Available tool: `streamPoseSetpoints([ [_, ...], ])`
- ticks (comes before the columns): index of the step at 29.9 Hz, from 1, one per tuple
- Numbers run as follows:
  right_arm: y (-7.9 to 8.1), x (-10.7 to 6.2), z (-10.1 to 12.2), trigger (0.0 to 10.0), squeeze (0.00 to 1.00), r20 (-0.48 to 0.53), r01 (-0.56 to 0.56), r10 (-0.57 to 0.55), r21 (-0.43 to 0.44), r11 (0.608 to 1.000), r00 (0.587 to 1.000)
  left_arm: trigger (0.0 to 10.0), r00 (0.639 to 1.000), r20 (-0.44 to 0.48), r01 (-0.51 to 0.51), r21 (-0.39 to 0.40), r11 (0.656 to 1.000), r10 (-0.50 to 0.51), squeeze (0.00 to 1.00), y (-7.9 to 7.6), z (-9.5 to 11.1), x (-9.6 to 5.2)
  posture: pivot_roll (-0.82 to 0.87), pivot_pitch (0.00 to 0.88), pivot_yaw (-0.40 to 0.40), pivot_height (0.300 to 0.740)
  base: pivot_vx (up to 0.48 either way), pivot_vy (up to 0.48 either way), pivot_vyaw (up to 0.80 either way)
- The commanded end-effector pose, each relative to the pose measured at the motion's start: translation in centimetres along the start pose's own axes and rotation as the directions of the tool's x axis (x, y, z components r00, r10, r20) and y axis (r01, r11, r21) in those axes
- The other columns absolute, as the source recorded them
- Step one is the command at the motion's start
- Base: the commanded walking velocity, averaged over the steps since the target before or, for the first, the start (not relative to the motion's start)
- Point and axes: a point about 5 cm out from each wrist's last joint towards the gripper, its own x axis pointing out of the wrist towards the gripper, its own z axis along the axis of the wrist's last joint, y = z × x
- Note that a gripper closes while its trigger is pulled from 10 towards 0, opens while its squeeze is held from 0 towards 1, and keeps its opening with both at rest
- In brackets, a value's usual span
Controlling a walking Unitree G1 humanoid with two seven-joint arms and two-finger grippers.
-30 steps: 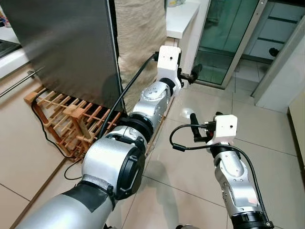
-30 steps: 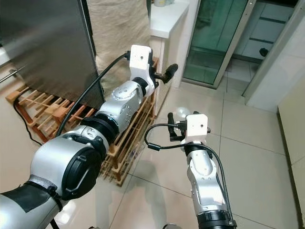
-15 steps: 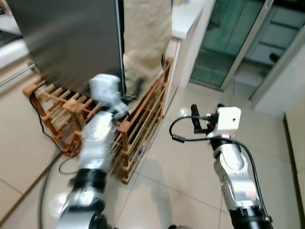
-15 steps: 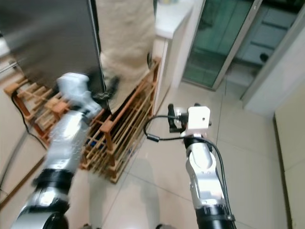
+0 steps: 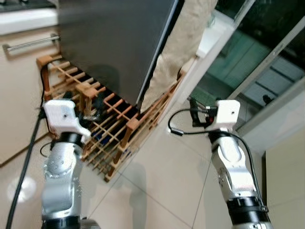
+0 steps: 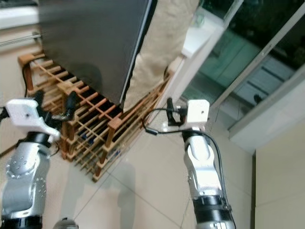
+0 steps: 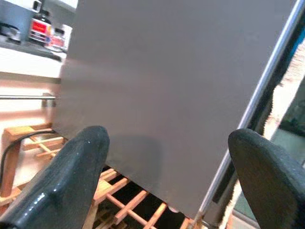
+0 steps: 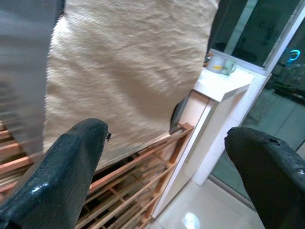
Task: Restocking fridge
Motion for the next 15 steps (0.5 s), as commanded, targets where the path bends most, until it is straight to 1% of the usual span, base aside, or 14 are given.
streamPoseSetpoints([
  [1,-0.6,-0.3,-0.6,10.0,0.92,-0.032,0.003,-0.004,-0.004,1.000,0.999,10.0,0.998,-0.019,0.065,0.004,0.998,-0.065,0.00,-1.6,0.1,1.0,0.29,0.000,-0.253,0.740,0.000,0.000,0.00],
  [2,-0.2,-0.3,-0.5,10.0,0.92,-0.028,-0.012,0.012,-0.012,1.000,1.000,10.0,0.996,-0.031,0.084,0.007,0.996,-0.084,0.00,-1.9,0.1,1.3,0.25,0.000,-0.225,0.740,0.000,0.000,0.00],
  [3,0.0,-0.4,-0.5,10.0,0.92,-0.023,-0.030,0.030,-0.022,0.999,0.999,10.0,0.994,-0.039,0.104,0.015,0.994,-0.104,0.00,-2.2,0.0,1.5,0.25,0.000,-0.225,0.740,0.000,0.000,0.00],
  [4,0.1,-0.3,-0.4,10.0,0.92,-0.018,-0.042,0.041,-0.030,0.999,0.999,10.0,0.993,-0.045,0.110,0.016,0.994,-0.109,0.00,-2.3,-0.1,1.7,0.22,0.000,-0.201,0.740,0.000,0.000,0.00],
  [6,0.0,-0.2,-0.3,10.0,0.92,-0.012,-0.038,0.037,-0.037,0.999,0.999,10.0,0.993,-0.050,0.111,0.006,0.994,-0.110,0.00,-2.4,-0.2,1.8,0.22,0.000,-0.201,0.740,0.000,0.000,0.00],
  [7,-0.4,0.2,-0.2,10.0,0.92,-0.009,-0.026,0.025,-0.036,0.999,1.000,10.0,0.992,-0.065,0.108,-0.003,0.994,-0.108,0.00,-2.6,-0.5,2.0,0.17,0.000,-0.183,0.740,0.000,0.000,0.00],
  [9,-0.7,0.2,-0.1,10.0,0.92,-0.008,-0.016,0.016,-0.036,0.999,1.000,10.0,0.992,-0.071,0.108,-0.009,0.994,-0.108,0.00,-2.8,-0.7,2.0,0.16,0.000,-0.181,0.740,0.000,0.000,0.00],
  [10,-1.3,0.1,0.2,10.0,0.92,0.004,0.001,-0.001,-0.044,0.999,1.000,10.0,0.990,-0.083,0.113,-0.018,0.993,-0.114,0.00,-3.3,-1.0,2.0,0.14,0.000,-0.169,0.740,0.000,0.000,0.00],
  [11,-1.6,0.0,0.4,10.0,0.92,0.014,0.013,-0.012,-0.049,0.999,1.000,10.0,0.990,-0.086,0.110,-0.025,0.994,-0.111,0.00,-3.3,-1.1,1.8,0.12,0.000,-0.157,0.740,0.000,0.000,0.00],
  [14,-2.6,-0.6,0.8,10.0,0.92,0.040,0.051,-0.050,-0.044,0.998,0.998,10.0,0.994,-0.091,0.060,-0.063,0.996,-0.066,0.00,-2.4,-1.3,0.9,0.09,0.000,-0.139,0.740,0.000,0.000,0.00],
  [15,-3.0,-0.9,0.9,10.0,0.92,0.051,0.063,-0.061,-0.046,0.997,0.997,10.0,0.996,-0.082,0.035,-0.045,0.998,-0.039,0.00,-1.7,-1.2,0.2,0.08,0.000,-0.128,0.740,0.000,0.000,0.00],
])
